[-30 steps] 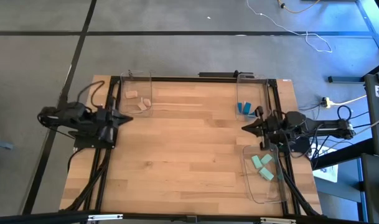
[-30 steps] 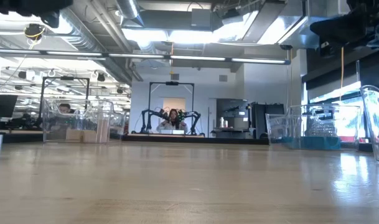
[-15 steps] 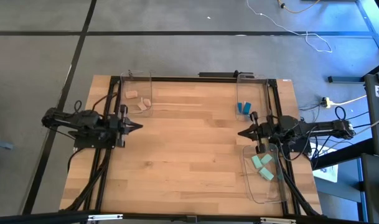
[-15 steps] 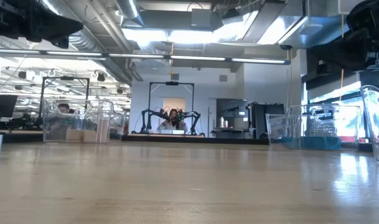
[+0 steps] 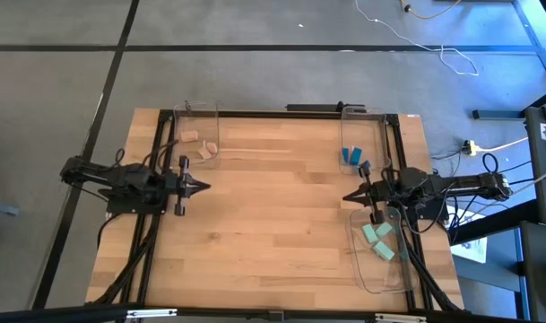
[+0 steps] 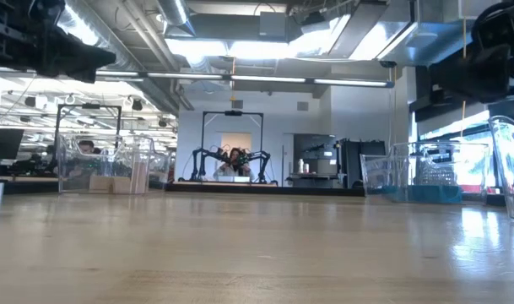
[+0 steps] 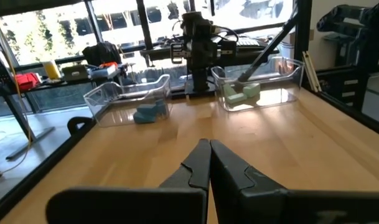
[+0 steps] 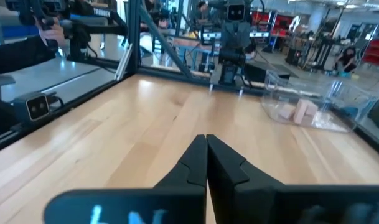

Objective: Sort & place blocks by color
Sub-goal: Return to Home Position

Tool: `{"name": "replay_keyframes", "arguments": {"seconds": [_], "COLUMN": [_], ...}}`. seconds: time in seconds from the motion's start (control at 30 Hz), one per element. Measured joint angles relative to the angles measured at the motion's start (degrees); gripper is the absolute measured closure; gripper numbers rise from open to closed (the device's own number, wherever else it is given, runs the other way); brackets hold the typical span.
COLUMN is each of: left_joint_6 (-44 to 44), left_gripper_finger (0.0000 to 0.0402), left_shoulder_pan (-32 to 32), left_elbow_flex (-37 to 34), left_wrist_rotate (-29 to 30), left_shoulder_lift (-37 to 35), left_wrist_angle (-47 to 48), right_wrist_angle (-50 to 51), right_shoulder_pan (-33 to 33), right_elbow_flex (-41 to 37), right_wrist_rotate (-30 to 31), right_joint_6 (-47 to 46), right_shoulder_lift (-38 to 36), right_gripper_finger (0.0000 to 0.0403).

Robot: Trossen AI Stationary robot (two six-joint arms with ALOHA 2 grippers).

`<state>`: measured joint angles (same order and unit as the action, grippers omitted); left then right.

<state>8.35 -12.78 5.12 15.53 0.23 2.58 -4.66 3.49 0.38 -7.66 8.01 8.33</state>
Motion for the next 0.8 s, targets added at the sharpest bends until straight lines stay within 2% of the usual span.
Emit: {"name": "replay_keyframes", "arguments": {"seconds": [0.23, 0.43, 0.57, 0.7, 0.8], "left_joint_6": [-2.9, -3.3, -1.5, -1.8, -1.8], "left_gripper_finger": [0.0402, 0.0401, 0.0397, 0.0392, 0.0388], "left_shoulder_pan": [0.0, 0.0, 0.0, 0.0, 0.0], "left_elbow_flex": [-4.7, -4.7, -4.7, -4.7, -4.7], "left_wrist_rotate": [0.2, 0.6, 2.9, 3.0, 3.0], "left_shoulder_lift": [0.0, 0.1, 0.1, 0.1, 0.1], "left_wrist_angle": [-6.1, -7.7, -6.8, -6.4, -6.4], "right_wrist_angle": [2.3, 1.2, 1.0, 0.5, 0.5], "right_shoulder_pan": [0.0, 0.0, 0.0, 0.1, 0.1], "right_elbow_flex": [0.0, 0.0, 0.0, 0.0, 0.0], "right_wrist_rotate": [-0.3, -7.5, -9.2, -13.8, -14.5], "right_joint_6": [-3.2, -6.1, -6.4, -7.9, -10.7], "right_shoulder_lift": [0.0, 0.1, 0.2, 1.2, 2.1], "right_gripper_finger": [0.0403, 0.0403, 0.0403, 0.0403, 0.0401]}}
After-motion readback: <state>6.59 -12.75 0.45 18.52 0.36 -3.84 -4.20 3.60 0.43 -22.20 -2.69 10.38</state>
